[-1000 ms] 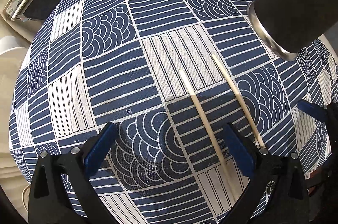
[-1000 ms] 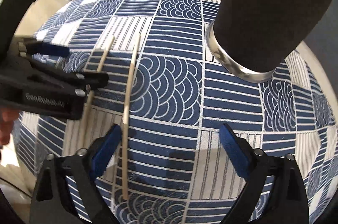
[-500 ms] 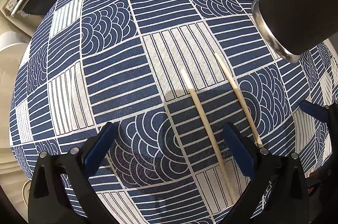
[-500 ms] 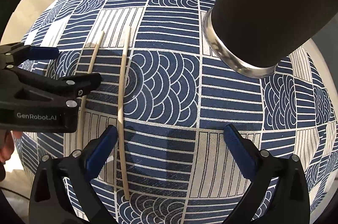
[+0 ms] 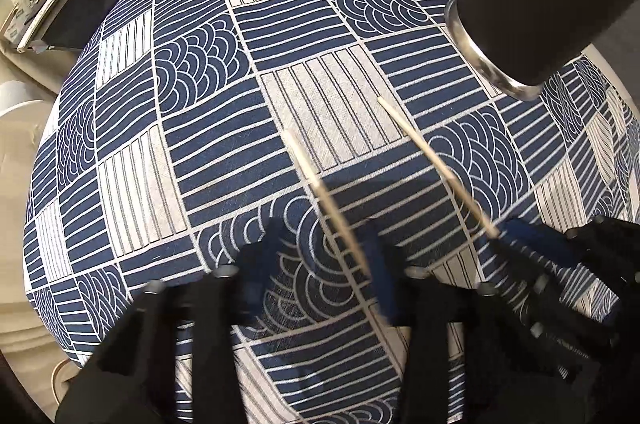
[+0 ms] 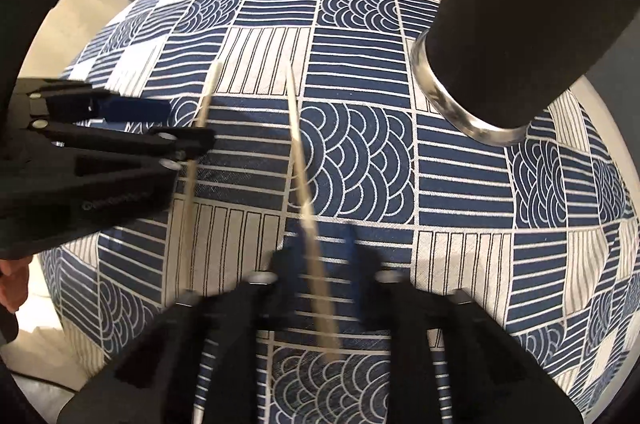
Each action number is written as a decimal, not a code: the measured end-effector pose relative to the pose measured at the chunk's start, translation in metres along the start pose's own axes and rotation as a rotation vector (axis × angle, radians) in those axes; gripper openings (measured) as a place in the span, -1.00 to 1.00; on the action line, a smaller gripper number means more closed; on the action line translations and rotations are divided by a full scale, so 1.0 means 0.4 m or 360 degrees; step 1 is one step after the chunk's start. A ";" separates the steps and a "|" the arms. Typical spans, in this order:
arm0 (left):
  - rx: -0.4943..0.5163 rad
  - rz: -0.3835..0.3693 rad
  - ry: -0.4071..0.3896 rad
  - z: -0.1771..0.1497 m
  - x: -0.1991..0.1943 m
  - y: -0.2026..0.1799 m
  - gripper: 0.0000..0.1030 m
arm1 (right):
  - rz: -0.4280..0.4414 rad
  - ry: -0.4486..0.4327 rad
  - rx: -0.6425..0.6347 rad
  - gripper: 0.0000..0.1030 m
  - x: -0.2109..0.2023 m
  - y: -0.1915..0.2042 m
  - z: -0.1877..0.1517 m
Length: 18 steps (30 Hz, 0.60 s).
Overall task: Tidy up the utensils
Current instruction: 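Close the left tool on one skewer while the right tool closes on the other, then lift the left tool's skewer over the black cup while the right tool lifts its skewer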
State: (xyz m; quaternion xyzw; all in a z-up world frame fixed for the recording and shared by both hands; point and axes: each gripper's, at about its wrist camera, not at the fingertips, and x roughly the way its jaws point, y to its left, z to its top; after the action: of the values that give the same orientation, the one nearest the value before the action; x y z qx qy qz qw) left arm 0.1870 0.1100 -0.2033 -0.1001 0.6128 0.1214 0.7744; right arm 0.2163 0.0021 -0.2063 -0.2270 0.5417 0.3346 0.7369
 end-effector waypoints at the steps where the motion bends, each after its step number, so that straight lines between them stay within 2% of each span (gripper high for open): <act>1: -0.0008 -0.0010 0.0005 -0.001 -0.002 0.007 -0.70 | 0.0009 -0.0007 0.0018 -0.88 -0.001 0.000 -0.003; 2: -0.0039 -0.0044 0.0023 -0.003 -0.003 0.021 -0.84 | 0.0020 -0.0010 0.0039 -0.90 -0.002 -0.002 -0.006; 4: -0.0081 -0.0115 0.0048 -0.004 -0.005 0.042 -0.91 | 0.0057 -0.0004 0.0069 -0.90 -0.007 0.001 -0.017; 12: -0.0118 -0.0225 0.0102 -0.051 -0.022 0.086 -0.91 | 0.0284 0.0001 0.0248 -0.91 -0.035 -0.018 -0.074; 18: -0.0125 -0.0242 0.0048 -0.073 -0.077 0.114 -0.91 | 0.0323 -0.0079 0.0359 -0.91 -0.095 -0.044 -0.105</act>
State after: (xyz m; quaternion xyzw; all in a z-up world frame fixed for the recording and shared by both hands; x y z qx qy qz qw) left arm 0.1390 0.1426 -0.1804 -0.1783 0.6098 0.0847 0.7676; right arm 0.1950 -0.0483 -0.1837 -0.0786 0.5776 0.3498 0.7334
